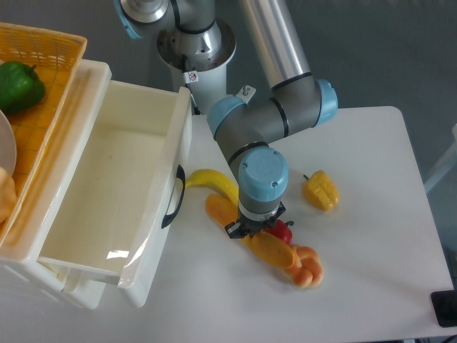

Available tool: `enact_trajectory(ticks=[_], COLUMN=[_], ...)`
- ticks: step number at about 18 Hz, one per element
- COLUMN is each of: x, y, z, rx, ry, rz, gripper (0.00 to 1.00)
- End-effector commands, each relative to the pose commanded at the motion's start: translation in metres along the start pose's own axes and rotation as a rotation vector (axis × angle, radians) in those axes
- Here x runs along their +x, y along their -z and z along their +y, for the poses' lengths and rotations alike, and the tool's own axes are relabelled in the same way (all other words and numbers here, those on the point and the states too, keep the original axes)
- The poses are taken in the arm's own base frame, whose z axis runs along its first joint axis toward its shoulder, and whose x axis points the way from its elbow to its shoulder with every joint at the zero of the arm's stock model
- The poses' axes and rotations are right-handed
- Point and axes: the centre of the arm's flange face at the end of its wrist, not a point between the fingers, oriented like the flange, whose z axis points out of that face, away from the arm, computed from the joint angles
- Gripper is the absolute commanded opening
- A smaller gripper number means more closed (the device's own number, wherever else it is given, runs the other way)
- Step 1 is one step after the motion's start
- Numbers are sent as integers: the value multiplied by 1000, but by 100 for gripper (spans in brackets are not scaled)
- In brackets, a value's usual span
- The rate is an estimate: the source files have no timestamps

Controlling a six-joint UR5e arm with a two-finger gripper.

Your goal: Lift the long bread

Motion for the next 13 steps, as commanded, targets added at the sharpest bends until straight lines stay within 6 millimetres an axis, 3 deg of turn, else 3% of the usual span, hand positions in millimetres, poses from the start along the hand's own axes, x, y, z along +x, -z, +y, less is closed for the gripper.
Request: enact_trajectory(ticks=[5, 13], x=[10, 4], y=[38, 81], z=[-2, 9], rx=[62, 96], ry=[-180, -418], rz=[-11, -99], gripper=[2, 2])
